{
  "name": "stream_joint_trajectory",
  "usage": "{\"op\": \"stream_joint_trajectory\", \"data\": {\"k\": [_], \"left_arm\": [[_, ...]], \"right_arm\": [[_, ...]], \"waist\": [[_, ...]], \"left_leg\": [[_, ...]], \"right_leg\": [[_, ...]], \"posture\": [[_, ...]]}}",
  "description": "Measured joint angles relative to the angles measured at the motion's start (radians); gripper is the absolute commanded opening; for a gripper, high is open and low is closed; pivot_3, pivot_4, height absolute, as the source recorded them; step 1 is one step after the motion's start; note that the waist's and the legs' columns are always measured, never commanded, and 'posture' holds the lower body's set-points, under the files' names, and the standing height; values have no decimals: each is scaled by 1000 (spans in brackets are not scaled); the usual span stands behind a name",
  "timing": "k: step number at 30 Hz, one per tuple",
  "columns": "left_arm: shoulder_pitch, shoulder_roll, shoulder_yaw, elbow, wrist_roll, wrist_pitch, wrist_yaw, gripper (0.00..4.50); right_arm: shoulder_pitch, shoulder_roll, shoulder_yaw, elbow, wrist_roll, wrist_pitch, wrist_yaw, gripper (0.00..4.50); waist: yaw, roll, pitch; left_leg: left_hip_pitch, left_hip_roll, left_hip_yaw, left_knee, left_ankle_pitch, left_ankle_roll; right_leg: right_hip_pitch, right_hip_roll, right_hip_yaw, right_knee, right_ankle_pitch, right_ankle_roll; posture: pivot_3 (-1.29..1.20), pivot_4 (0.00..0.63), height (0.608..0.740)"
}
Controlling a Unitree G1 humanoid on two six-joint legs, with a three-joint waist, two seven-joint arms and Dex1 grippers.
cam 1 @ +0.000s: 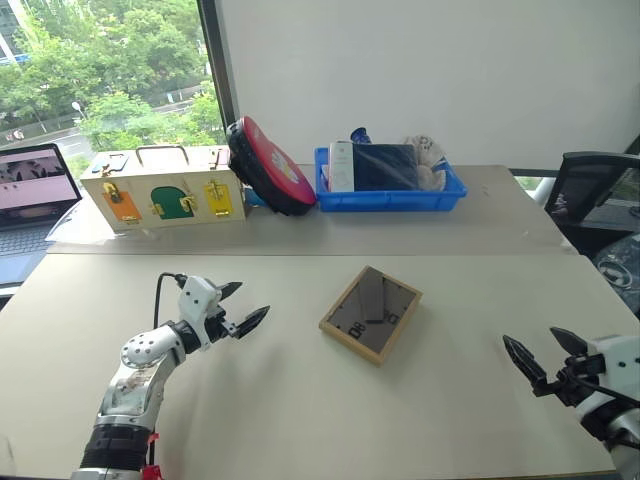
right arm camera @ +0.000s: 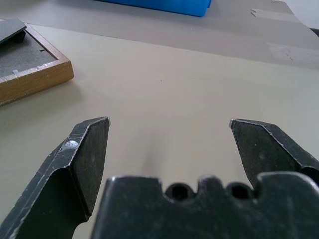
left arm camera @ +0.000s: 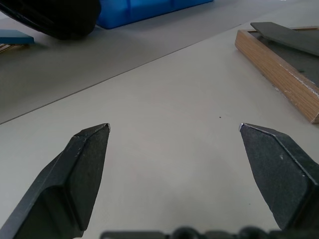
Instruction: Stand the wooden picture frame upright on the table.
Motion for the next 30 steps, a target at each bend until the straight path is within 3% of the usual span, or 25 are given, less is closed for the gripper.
{"op": "stream_joint_trajectory", "data": {"k": [4, 9, 14, 23, 30], "left_arm": [[-18, 17, 1, 1, -36, 37, -47, 4500], [-156, 151, 41, -39, -239, 220, -264, 4500], [-204, 241, 22, -83, -301, 313, -425, 4500], [-242, 257, -2, -95, -336, 372, -519, 4500], [-239, 228, -40, -124, -336, 373, -534, 4500]], "right_arm": [[-29, -39, 0, 3, 35, 25, 36, 4470], [-87, -298, -44, -62, 202, 191, 199, 4470], [-113, -433, -40, -152, 293, 315, 300, 4470], [-226, -456, 52, -259, 354, 436, 258, 4470], [-244, -419, 152, -273, 314, 461, 191, 4470]], "waist": [[-4, 0, 0], [-2, 0, 0], [-2, 0, 0], [1, 0, 0], [1, 0, 0]], "left_leg": [[-1, 0, 0, 1, 0, 0], [-1, 0, -2, 3, 0, 1], [-2, 0, -3, 3, -1, 1], [-6, 0, -8, 7, -1, 1], [-7, 0, -9, 8, -1, 1]], "right_leg": [[0, 0, 0, 1, 0, 0], [1, 0, -2, 2, 0, 0], [1, 0, -3, 1, 0, 0], [1, 0, -8, 1, 0, 0], [1, 0, -9, 1, 0, 0]], "posture": [[0, 150, 735], [0, 150, 735], [0, 150, 735], [0, 150, 735], [0, 150, 735]]}}
